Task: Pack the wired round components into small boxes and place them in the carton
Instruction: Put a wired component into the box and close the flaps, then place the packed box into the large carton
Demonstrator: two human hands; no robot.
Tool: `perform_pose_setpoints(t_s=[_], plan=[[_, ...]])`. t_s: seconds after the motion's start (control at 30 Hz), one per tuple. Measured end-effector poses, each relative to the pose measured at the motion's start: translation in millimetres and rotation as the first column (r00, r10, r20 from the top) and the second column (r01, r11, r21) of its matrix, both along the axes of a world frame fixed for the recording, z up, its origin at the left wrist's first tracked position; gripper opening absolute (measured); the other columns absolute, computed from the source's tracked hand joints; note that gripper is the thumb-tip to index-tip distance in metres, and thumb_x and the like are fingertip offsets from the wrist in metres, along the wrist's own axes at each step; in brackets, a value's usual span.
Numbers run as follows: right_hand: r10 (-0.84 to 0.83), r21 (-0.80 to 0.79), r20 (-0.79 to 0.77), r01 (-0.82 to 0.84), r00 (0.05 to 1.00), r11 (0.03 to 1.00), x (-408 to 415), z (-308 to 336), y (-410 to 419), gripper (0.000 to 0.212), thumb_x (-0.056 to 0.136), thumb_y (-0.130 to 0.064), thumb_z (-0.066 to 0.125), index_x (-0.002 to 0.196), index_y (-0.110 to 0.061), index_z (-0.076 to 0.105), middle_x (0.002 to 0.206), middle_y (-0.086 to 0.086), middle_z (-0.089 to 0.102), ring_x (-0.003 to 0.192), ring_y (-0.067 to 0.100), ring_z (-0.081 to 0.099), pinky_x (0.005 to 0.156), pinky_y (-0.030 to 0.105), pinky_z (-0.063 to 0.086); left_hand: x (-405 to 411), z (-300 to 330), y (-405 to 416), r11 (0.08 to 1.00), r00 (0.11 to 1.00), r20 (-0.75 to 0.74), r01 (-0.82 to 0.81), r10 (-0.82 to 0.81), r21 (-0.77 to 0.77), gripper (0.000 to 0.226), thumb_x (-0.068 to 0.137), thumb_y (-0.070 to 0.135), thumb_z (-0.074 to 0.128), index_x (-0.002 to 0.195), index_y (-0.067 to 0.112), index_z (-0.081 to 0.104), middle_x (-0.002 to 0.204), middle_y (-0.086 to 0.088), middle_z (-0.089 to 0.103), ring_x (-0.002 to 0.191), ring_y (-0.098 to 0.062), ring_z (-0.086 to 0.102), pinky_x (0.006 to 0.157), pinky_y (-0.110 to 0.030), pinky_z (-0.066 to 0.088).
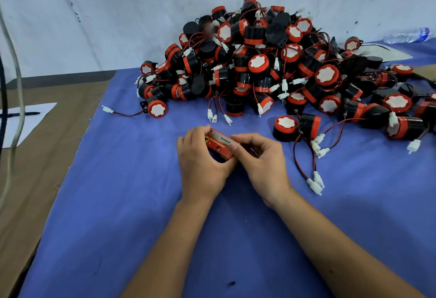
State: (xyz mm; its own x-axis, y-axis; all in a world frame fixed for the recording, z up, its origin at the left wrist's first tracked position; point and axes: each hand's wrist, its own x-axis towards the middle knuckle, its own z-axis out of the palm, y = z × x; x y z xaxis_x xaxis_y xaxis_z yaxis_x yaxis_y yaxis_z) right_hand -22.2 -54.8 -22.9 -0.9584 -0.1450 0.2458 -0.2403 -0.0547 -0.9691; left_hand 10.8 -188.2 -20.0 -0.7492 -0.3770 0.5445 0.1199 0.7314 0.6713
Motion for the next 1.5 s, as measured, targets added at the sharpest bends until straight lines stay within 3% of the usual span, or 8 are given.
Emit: perform_pose_setpoints(t_s=[0.33,0.53,0.67,0.83,1.0,1.2,1.37,1.5], plan=[[-0.145,0.073,-0.16,0.158,0.976,0.985,37.6,29.7,26.2,0.006,0.088,-0.009,0.079,0.09,-0.009,0.073,0.095,0.002,0.07,0.093,0.014,0.069,0.084,0.04,0.058,22.5,14.0,31.9,0.983,0.998,-0.053,0.013,-0.023,-0.184,0.046,0.066,0.039,0.087,0.108,0.027,0.072,0.108,0.0,0.053,0.1,-0.023,0.049,0.072,-0.025,0.037],[-0.484,0.067,-0.458,0.571,0.746,0.818,74.2,106.4,168.9,0.01,0.082,-0.005,0.081,0.08,-0.009,0.073,0.09,0.001,0.067,0.092,0.013,0.066,0.075,0.034,0.056,24.3,81.0,186.4,0.926,0.877,-0.298,0.348,-0.376,-0.146,0.044,0.079,0.051,0.07,0.117,0.027,0.07,0.116,0.005,0.056,0.108,-0.018,0.051,0.09,-0.02,0.037],[-0.724,0.112,-0.471,0.849,0.504,0.517,134.8,170.8,312.3,0.016,0.082,-0.021,0.082,0.08,-0.02,0.066,0.086,-0.001,0.07,0.085,0.016,0.069,0.074,0.042,0.058,41.4,146.2,333.2,0.693,0.633,-0.297,0.7,-0.715,-0.175,0.056,0.075,0.049,0.072,0.124,0.022,0.07,0.117,-0.004,0.06,0.111,-0.025,0.056,0.099,-0.032,0.044],[-0.814,0.648,-0.422,0.76,0.398,0.036,226.9,204.8,443.2,0.011,0.082,-0.032,0.069,0.091,-0.028,0.064,0.088,-0.005,0.071,0.084,0.02,0.07,0.078,0.04,0.059,89.6,175.8,478.4,0.294,0.336,0.116,0.915,-0.935,-0.276,0.058,0.075,0.048,0.082,0.123,0.027,0.057,0.111,-0.005,0.059,0.103,-0.027,0.057,0.085,-0.039,0.05],[-0.9,0.965,0.026,0.225,0.436,0.137,244.5,186.2,477.0,0.011,0.087,-0.028,0.072,0.083,-0.02,0.067,0.085,0.006,0.072,0.079,0.025,0.068,0.071,0.034,0.056,106.5,149.4,525.9,0.002,0.116,0.587,0.982,-0.801,-0.191,0.042,0.084,0.035,0.083,0.12,0.025,0.062,0.113,-0.003,0.068,0.102,-0.026,0.065,0.09,-0.047,0.058],[-0.892,0.901,-0.121,0.425,0.436,0.086,210.7,203.6,456.8,0.007,0.081,-0.02,0.066,0.087,-0.018,0.067,0.08,0.006,0.066,0.072,0.025,0.062,0.063,0.03,0.049,84.8,159.1,514.0,0.232,0.314,0.295,0.931,-0.902,-0.282,0.027,0.083,0.024,0.074,0.109,0.016,0.071,0.104,-0.007,0.072,0.094,-0.027,0.066,0.078,-0.041,0.055],[-0.844,0.808,-0.236,0.58,0.481,0.104,88.1,238.0,439.1,0.006,0.08,-0.019,0.058,0.086,-0.018,0.056,0.081,0.003,0.056,0.085,0.029,0.056,0.068,0.031,0.042,32.9,158.9,495.6,0.642,0.655,-0.125,0.755,-0.745,0.131,0.009,0.078,0.012,0.061,0.084,0.018,0.061,0.086,-0.001,0.068,0.079,-0.025,0.06,0.065,-0.036,0.042],[-0.799,0.737,0.193,0.453,0.569,0.501,-10.7,223.3,457.4,0.021,0.097,-0.016,0.056,0.113,-0.001,0.059,0.104,0.014,0.068,0.091,0.031,0.067,0.088,0.041,0.06,-31.2,126.1,478.6,0.73,0.77,0.123,0.523,-0.626,0.44,0.011,0.087,0.012,0.063,0.085,0.022,0.06,0.092,0.002,0.069,0.089,-0.026,0.064,0.065,-0.031,0.043]])
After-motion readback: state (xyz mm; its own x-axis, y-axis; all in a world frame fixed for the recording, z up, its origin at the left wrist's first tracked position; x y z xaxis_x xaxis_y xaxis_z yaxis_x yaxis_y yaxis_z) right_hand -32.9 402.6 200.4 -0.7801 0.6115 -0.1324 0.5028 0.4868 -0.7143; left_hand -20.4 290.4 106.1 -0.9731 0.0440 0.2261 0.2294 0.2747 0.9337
